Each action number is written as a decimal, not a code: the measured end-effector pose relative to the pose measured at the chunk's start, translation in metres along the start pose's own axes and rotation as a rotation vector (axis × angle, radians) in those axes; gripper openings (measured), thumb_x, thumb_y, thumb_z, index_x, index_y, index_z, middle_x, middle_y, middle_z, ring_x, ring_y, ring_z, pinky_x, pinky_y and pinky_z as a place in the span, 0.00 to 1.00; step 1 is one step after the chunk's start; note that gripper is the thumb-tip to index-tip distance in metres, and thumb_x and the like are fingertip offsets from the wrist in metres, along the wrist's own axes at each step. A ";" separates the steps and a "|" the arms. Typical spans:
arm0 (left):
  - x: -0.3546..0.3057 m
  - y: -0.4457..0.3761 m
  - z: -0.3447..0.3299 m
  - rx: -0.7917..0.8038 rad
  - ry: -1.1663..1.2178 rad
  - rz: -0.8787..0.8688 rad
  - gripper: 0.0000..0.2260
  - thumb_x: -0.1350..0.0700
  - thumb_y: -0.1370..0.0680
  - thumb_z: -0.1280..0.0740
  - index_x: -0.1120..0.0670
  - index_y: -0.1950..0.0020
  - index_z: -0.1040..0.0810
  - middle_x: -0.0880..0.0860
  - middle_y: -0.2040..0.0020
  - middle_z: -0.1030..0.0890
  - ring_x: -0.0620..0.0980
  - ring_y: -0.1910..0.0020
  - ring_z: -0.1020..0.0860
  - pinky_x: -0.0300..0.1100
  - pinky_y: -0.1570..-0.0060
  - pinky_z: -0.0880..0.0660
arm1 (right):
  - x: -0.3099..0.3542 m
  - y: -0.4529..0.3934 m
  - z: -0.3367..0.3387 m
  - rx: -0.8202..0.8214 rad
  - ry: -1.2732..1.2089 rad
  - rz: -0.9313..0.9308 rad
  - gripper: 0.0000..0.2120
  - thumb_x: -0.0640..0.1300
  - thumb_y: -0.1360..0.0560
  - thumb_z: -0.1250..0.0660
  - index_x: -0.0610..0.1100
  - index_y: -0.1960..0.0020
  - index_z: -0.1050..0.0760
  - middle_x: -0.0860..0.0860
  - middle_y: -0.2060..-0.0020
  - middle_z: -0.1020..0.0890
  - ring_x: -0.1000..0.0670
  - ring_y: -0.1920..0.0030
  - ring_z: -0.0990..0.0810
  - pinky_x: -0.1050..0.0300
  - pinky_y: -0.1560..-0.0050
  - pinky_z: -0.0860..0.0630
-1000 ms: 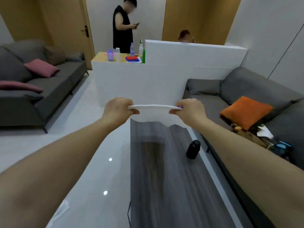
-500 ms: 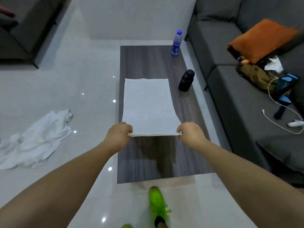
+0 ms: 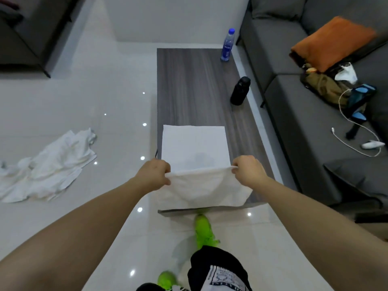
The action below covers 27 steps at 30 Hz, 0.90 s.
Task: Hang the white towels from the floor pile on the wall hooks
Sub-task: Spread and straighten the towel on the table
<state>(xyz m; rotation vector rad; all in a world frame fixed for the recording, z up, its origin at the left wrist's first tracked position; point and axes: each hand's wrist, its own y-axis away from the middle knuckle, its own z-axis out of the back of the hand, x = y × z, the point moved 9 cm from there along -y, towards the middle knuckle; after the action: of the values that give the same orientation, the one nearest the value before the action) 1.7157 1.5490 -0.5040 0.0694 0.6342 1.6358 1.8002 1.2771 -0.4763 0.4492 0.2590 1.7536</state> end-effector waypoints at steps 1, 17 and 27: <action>0.004 -0.008 0.006 -0.011 0.018 0.011 0.09 0.51 0.30 0.25 0.54 0.55 0.20 0.51 0.58 0.23 0.51 0.57 0.25 0.41 0.62 0.29 | 0.002 -0.009 0.005 -0.012 -0.014 -0.010 0.17 0.42 0.23 0.35 0.49 0.69 0.31 0.51 0.70 0.25 0.46 0.64 0.24 0.57 0.68 0.32; 0.046 -0.278 0.063 -0.126 -0.039 0.164 0.19 0.59 0.26 0.31 0.53 0.35 0.25 0.55 0.39 0.23 0.57 0.41 0.25 0.46 0.45 0.26 | -0.003 -0.300 0.026 -0.022 0.048 0.047 0.12 0.40 0.24 0.34 0.44 0.41 0.25 0.44 0.49 0.20 0.42 0.50 0.23 0.54 0.55 0.31; 0.087 -0.243 -0.106 0.198 0.201 0.455 0.19 0.52 0.23 0.32 0.53 0.33 0.27 0.56 0.35 0.27 0.56 0.40 0.26 0.48 0.44 0.26 | -0.050 -0.281 -0.147 0.323 -0.130 -0.122 0.18 0.44 0.22 0.35 0.44 0.32 0.28 0.43 0.45 0.21 0.42 0.45 0.22 0.53 0.52 0.22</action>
<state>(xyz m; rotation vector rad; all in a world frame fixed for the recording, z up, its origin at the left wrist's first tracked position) 1.8759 1.5987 -0.7268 0.2081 0.9877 2.0281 1.9940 1.3031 -0.7315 0.7623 0.4696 1.5607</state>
